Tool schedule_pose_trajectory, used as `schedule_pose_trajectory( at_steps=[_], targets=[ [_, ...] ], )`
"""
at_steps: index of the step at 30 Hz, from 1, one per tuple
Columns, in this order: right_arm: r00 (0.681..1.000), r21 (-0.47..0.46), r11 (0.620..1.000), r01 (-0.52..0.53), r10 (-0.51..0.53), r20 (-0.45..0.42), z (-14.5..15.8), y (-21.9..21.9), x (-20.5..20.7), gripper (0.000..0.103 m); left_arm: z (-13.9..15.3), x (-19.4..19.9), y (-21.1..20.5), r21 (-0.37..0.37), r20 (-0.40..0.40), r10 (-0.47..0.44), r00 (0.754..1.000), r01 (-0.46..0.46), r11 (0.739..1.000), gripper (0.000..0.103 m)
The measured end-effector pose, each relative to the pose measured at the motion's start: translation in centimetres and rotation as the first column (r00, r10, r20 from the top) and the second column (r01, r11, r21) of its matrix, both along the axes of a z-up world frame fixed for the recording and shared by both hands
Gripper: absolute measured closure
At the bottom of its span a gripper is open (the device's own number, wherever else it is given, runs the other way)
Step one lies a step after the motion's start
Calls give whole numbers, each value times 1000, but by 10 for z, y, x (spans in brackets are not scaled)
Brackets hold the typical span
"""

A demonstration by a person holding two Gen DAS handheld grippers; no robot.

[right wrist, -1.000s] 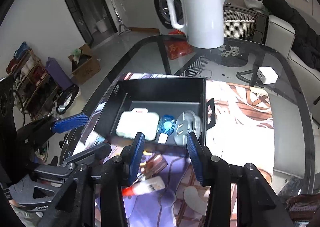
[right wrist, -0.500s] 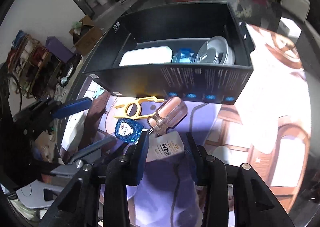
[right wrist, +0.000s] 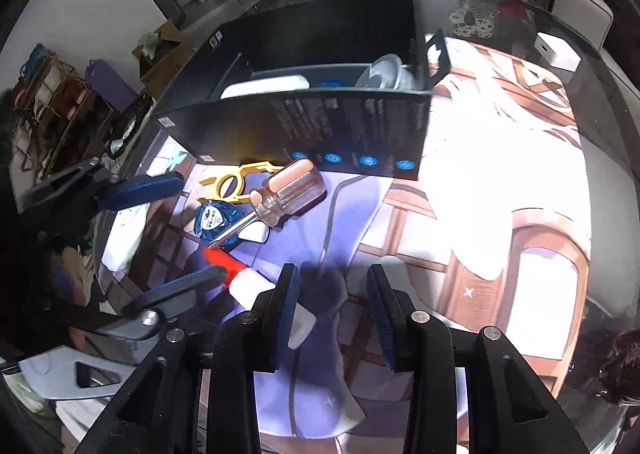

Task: Organize rigid objects
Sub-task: 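Grasp the second blue bottle with the left tool while the right tool grasps the red-capped glue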

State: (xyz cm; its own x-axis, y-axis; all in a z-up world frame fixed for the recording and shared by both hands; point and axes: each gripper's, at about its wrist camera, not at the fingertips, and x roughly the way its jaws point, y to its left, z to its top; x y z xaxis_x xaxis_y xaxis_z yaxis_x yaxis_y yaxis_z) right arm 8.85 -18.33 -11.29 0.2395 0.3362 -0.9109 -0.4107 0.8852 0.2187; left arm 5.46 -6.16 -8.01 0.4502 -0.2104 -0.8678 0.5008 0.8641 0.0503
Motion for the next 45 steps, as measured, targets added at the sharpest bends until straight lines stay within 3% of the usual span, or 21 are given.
schedule_pose_trajectory(
  at_steps=[6, 14, 19, 22, 23, 24, 25, 26, 28, 35, 37, 38, 45],
  targets=[
    [999, 65, 997, -31, 30, 16, 13, -12, -8, 66, 1, 3, -1, -39, -47, -7, 999, 5, 999, 77],
    [990, 59, 988, -141, 139, 41, 9, 24, -17, 66, -11, -9, 13, -28, -109, 14, 994, -18, 999, 77],
    [975, 64, 973, -221, 221, 18, 1, 42, -30, 65, -7, -16, 27, -39, -98, 44, 994, -48, 998, 76],
    [962, 5, 963, -269, 269, 49, -1, 55, -46, 61, -4, -16, 31, -42, -91, 57, 994, -61, 997, 68],
    [959, -22, 960, -280, 281, 44, -5, 60, -49, 61, -4, -16, 31, -39, -84, 61, 995, -65, 997, 58],
    [956, -42, 956, -289, 290, 33, -9, 63, -50, 68, -2, -15, 31, -33, -72, 66, 995, -68, 997, 46],
    [955, -64, 954, -294, 297, 27, -13, 66, -52, 76, -1, -14, 29, -21, -50, 71, 996, -72, 997, 46],
    [954, -98, 951, -294, 299, 34, -15, 68, -55, 82, 0, -13, 27, -3, -21, 77, 997, -77, 997, 46],
    [958, -142, 952, -271, 282, 59, -13, 67, -56, 82, 1, -9, 23, 11, 7, 70, 998, -70, 998, 45],
    [985, -140, 979, -150, 160, 62, -12, 30, -36, 82, -14, 6, 3, 49, -9, 27, 1000, -27, 998, 45],
    [989, -104, 985, -136, 142, 47, -12, 25, -31, 82, -14, 9, 0, 56, -12, 31, 999, -30, 998, 53],
    [990, -94, 987, -132, 136, 42, -12, 24, -30, 82, -13, 11, 0, 68, -14, 31, 999, -31, 997, 65],
    [988, -83, 986, -144, 148, 40, -9, 23, -26, 82, -12, -2, 0, 77, -38, 10, 999, -7, 997, 68]
  ],
)
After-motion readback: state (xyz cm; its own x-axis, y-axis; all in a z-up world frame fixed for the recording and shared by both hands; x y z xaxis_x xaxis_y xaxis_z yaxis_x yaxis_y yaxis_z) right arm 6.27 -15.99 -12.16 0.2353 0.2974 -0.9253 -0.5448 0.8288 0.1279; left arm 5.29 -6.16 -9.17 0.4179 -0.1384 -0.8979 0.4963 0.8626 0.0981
